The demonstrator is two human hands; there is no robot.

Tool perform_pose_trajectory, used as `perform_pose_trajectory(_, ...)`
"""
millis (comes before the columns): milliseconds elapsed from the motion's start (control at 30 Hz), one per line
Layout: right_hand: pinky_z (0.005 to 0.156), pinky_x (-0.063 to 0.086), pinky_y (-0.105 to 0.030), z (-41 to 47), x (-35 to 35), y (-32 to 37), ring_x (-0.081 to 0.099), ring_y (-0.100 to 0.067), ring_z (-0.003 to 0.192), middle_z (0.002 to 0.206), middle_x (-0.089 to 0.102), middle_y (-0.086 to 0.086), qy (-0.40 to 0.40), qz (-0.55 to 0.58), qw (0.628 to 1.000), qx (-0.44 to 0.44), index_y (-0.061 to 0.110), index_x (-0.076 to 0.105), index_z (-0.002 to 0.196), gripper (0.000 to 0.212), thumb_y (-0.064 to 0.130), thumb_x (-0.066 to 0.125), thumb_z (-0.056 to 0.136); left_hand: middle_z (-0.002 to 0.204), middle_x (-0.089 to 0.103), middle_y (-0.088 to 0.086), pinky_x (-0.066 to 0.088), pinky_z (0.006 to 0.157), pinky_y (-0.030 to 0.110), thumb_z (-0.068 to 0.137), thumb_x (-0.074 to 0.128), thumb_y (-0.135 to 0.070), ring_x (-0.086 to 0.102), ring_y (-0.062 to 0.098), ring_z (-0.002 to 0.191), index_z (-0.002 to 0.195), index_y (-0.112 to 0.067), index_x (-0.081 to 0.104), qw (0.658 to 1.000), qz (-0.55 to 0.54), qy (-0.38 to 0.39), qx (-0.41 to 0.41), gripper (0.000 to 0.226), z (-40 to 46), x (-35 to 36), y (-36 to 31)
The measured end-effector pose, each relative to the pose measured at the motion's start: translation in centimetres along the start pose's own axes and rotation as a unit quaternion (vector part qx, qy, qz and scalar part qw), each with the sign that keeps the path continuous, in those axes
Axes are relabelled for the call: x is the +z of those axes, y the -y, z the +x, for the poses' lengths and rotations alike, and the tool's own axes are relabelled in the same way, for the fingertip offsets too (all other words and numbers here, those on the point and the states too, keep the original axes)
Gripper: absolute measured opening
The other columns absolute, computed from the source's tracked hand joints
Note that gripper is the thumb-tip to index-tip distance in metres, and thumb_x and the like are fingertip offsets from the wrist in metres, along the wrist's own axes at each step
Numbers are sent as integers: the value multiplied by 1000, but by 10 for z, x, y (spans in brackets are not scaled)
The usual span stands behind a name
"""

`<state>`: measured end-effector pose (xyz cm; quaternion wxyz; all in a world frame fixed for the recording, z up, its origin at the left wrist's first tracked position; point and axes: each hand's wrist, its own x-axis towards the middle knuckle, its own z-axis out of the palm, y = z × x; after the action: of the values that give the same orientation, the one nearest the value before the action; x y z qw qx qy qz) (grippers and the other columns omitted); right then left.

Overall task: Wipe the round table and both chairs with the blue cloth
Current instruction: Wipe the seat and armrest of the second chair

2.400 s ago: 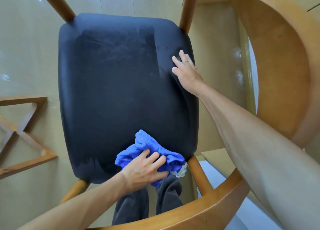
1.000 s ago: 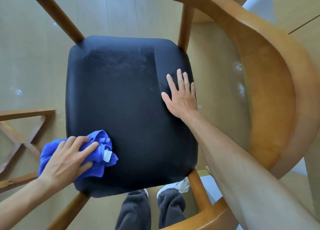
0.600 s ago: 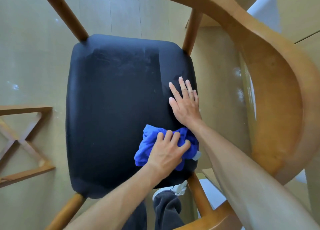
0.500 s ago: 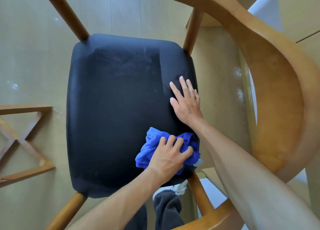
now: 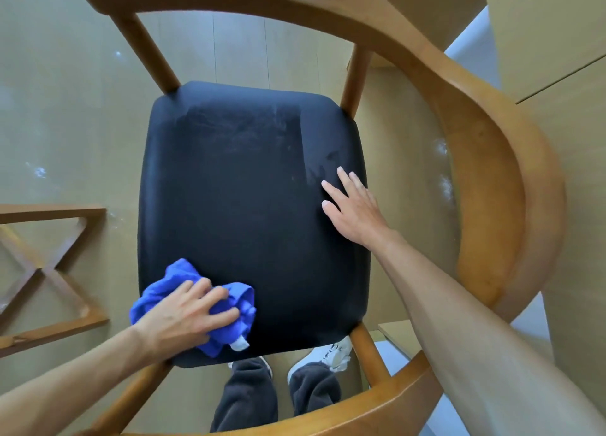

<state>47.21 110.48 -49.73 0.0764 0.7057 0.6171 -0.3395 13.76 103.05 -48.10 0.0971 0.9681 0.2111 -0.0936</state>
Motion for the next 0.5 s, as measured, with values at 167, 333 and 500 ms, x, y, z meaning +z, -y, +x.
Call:
perform_pose_trajectory(167, 118, 6, -38, -29, 9, 21, -2, -13, 148, 162, 4, 7, 3, 38, 999, 12, 32, 27, 150, 49, 40, 30, 102, 105, 59, 4, 50, 77, 34, 77, 60, -11, 57, 25, 89, 119, -20, 59, 907, -261, -69, -322, 43, 8, -23, 15)
perform_pose_trajectory(333, 109, 26, -25, -62, 1, 57, 32, -5, 138, 151, 39, 11, 4, 278, 959, 52, 34, 40, 144, 46, 44, 40, 99, 85, 66, -18, 44, 64, 21, 82, 61, -28, 62, -2, 79, 98, -47, 48, 594, -578, -182, -529, 29, 63, -72, 25)
perform_pose_trajectory(500, 104, 38, -23, -92, -19, 93, 52, 2, 121, 128, 57, 21, 44, 488, 872, 14, 39, 39, 143, 54, 47, 57, 93, 101, 66, 1, 56, 78, 39, 87, 65, -25, 67, 18, 92, 104, -22, 49, 396, -708, -230, -537, 24, 98, -105, 28)
